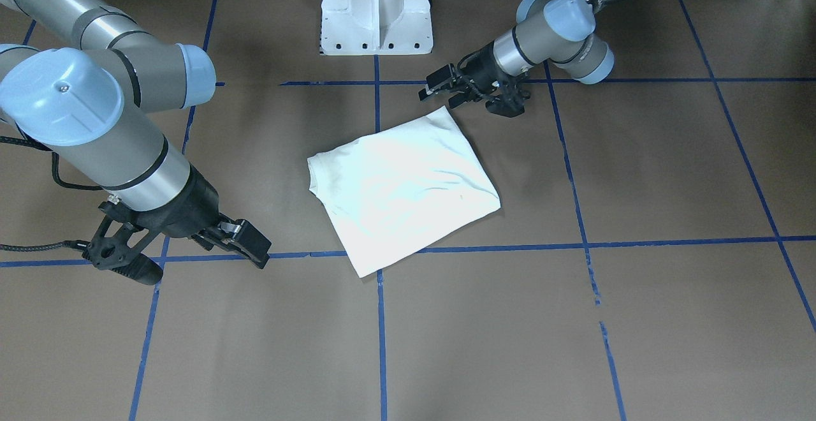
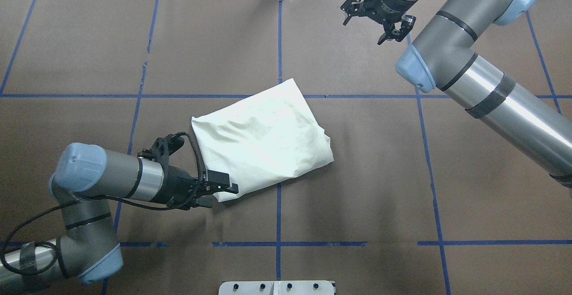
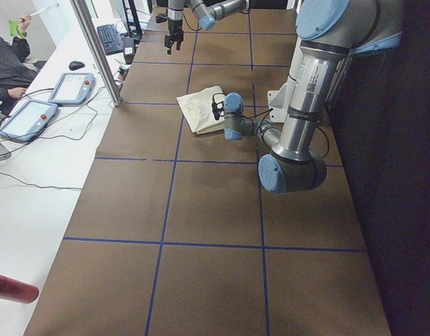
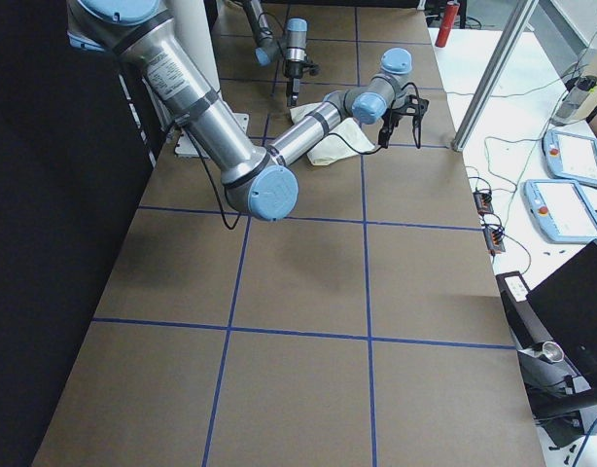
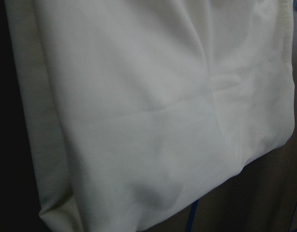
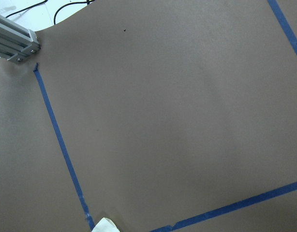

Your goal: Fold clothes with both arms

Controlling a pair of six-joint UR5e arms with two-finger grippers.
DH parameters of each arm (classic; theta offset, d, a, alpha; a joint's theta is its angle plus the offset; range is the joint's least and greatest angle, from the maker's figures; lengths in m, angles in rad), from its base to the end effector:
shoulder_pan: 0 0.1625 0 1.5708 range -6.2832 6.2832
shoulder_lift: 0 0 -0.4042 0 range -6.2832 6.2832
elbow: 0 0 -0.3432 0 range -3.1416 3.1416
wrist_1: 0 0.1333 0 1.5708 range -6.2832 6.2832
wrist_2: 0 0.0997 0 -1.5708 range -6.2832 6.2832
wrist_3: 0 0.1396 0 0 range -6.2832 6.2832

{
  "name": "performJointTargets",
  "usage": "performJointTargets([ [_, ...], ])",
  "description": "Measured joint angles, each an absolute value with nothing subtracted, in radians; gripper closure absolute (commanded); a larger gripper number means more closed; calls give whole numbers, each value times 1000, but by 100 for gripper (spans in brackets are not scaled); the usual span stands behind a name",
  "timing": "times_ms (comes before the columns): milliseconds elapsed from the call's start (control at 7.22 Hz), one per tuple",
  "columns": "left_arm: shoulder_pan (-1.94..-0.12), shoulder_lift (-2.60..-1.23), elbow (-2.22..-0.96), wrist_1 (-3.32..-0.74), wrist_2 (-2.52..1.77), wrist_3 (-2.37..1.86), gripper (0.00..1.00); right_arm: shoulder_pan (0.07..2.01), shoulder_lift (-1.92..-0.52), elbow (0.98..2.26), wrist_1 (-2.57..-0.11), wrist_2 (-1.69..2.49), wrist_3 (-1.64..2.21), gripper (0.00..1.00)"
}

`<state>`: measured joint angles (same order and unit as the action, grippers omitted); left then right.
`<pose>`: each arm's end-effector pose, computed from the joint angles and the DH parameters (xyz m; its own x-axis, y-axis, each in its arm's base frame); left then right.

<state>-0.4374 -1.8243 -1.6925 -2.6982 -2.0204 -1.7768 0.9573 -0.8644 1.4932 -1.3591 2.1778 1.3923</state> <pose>0.4701 -0.3000 0.3371 0.0627 -0.2327 -0.9705 0.0016 0.9725 -0.2331 -0.3544 -0.5966 0.2703 0.4538 0.3911 0.8007 -0.3520 0.9041 -0.2422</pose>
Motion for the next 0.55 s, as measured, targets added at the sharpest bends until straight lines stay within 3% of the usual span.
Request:
performJointTargets([
  [554,-709,-1753,-1765,-2541,-2093,-1516,0,1034,-1009,1578,-1361,2180,1166,0],
])
